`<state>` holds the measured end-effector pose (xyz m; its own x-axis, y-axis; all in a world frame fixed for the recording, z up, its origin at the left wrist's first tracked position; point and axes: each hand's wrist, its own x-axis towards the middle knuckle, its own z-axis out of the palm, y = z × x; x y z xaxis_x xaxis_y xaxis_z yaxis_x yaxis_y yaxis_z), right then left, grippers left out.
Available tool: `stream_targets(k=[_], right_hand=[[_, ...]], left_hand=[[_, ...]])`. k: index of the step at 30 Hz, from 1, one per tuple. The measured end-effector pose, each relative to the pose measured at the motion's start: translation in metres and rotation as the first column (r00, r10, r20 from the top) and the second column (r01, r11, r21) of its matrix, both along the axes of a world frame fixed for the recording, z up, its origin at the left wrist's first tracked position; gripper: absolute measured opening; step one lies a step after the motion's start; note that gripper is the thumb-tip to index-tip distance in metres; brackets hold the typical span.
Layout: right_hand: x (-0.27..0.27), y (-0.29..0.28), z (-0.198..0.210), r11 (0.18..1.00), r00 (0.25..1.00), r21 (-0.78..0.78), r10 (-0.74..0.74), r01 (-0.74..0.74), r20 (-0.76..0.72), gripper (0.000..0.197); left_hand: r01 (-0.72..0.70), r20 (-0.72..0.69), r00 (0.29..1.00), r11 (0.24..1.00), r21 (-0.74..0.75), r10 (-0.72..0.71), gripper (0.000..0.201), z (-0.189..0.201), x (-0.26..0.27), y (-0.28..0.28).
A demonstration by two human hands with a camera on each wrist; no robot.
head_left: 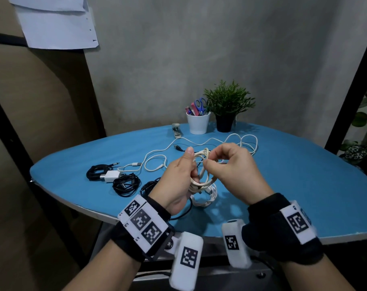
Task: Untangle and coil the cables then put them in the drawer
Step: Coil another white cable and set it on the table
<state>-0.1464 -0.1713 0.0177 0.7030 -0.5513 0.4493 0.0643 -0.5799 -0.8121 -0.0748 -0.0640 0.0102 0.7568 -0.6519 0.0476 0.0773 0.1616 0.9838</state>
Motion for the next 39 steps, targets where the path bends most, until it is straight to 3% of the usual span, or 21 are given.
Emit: stream_targets(k=[2,9,12,14,17,21,26,30,34,36,39], right_hand=[[0.001,0.002,-0.001,0.988,0.995,0.119,0.096,-0.100,0.040,0.018],[-0.001,0.001,-0.001,0.904,0.953,0.303,0.277,-0.302,0.122,0.023],[-0.002,-0.001,-0.001,0.916,0.944,0.231,0.325,-0.329,0.056,0.013],[-0.003,-0.002,-0.003,0.922,0.938,0.176,0.345,-0.346,0.038,0.014],[-0.008,-0.006,-0.003,0.893,0.922,0.234,0.386,-0.385,0.041,0.029],[-0.012,-0.006,-0.002,0.828,0.860,0.252,0.509,-0.502,0.039,0.019],[-0.010,-0.012,-0.004,0.916,0.930,0.172,0.368,-0.362,0.000,0.016],[-0.010,-0.014,-0.004,0.951,0.960,0.136,0.279,-0.276,-0.001,0.020],[-0.009,-0.020,-0.002,0.974,0.983,0.127,0.183,-0.185,0.022,0.021],[-0.009,-0.024,-0.002,0.976,0.984,0.128,0.175,-0.174,-0.002,0.021],[-0.006,-0.022,-0.005,0.974,0.982,0.140,0.183,-0.176,-0.041,0.023]], left_hand=[[0.016,-0.033,0.999,0.999,-0.029,-0.017,0.045,0.002,-0.001,0.000],[0.002,-0.112,0.994,0.991,-0.132,-0.017,0.044,0.012,-0.003,0.000],[-0.001,-0.113,0.993,0.988,-0.156,-0.017,0.043,0.015,-0.002,0.000],[-0.014,-0.079,0.997,0.989,-0.144,0.002,0.043,0.016,0.001,0.002],[-0.036,0.056,0.998,0.995,-0.094,0.042,0.043,0.015,0.006,0.006],[-0.082,0.226,0.970,0.995,-0.051,0.092,0.042,0.011,0.009,0.008],[-0.068,0.324,0.945,0.996,0.054,0.047,0.037,0.004,0.013,0.011],[0.059,0.278,0.956,0.991,0.119,-0.090,0.032,0.005,0.013,0.014],[0.173,0.205,0.962,0.984,0.046,-0.179,0.023,0.005,0.010,0.018],[0.138,0.251,0.955,0.987,0.086,-0.156,0.020,0.002,0.009,0.018],[-0.029,0.429,0.902,0.985,0.169,-0.047,0.026,-0.006,0.013,0.011]])
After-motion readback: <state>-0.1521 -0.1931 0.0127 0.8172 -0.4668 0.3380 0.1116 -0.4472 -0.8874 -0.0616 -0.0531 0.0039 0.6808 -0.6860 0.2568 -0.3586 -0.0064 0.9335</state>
